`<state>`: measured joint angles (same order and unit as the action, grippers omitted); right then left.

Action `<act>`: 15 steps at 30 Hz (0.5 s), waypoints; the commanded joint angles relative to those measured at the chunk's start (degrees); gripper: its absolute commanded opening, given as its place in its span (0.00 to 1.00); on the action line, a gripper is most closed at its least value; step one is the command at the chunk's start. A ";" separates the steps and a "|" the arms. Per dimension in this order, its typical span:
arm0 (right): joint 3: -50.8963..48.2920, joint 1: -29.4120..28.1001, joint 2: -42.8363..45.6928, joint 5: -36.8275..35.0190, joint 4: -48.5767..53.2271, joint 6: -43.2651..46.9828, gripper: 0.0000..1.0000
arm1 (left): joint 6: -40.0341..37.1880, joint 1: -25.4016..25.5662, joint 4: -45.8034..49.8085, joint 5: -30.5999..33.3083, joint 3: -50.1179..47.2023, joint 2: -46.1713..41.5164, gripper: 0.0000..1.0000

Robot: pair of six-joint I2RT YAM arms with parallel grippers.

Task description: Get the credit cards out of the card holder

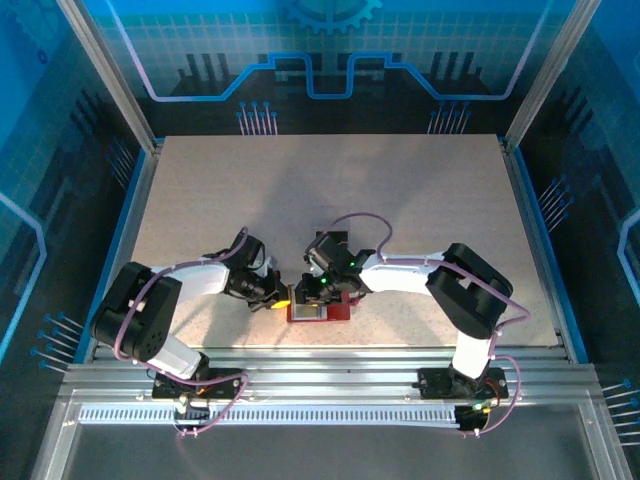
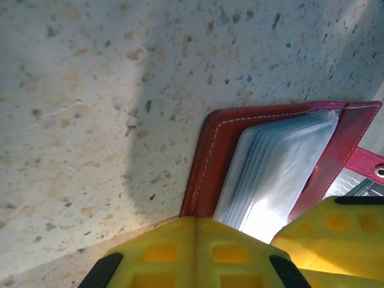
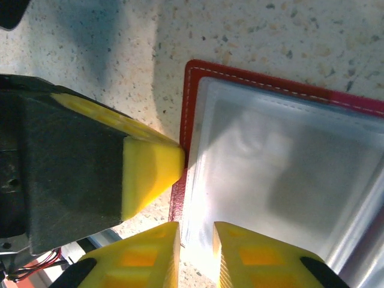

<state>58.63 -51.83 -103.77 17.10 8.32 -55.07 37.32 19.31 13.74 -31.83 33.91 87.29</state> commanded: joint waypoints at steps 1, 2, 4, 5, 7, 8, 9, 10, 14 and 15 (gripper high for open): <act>1.09 -0.98 -1.04 -0.28 0.85 -0.61 0.23 | -1.31 0.27 1.71 0.24 -1.48 0.38 0.00; 1.12 -0.99 -1.08 -0.44 1.28 -0.59 0.23 | -1.26 0.29 1.73 0.30 -1.48 0.29 0.00; 0.99 -0.99 -1.20 -0.71 1.96 -0.61 0.24 | -1.14 0.29 1.73 0.32 -1.41 0.20 0.00; 0.95 -0.99 -1.11 -0.85 2.28 -0.57 0.24 | -1.17 0.29 1.73 0.42 -1.39 0.17 0.00; 0.79 -0.99 -0.84 -1.43 3.05 -0.57 0.24 | -1.19 0.25 1.82 0.53 -1.26 0.09 0.00; 0.62 -0.99 -0.74 -1.77 3.38 -0.49 0.25 | -1.26 0.29 1.91 0.50 -1.22 0.21 0.00; 0.62 -0.91 -0.66 -2.12 3.82 -0.28 0.25 | -1.24 0.29 1.99 0.54 -1.13 0.22 0.00; 0.71 -0.99 -0.63 -2.48 4.43 -0.11 0.25 | -1.24 0.31 2.00 0.51 -1.12 0.21 0.00; 0.55 -0.97 -0.62 -3.23 5.60 0.36 0.26 | -1.52 0.29 2.26 0.55 -1.04 0.24 0.00; 0.49 -0.98 -0.58 -3.39 5.96 0.35 0.26 | -1.52 0.33 2.34 0.60 -1.04 0.20 0.00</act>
<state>58.63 -51.86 -104.16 15.46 11.07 -55.09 37.10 19.31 13.76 -31.81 33.91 87.29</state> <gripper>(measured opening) 0.256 0.040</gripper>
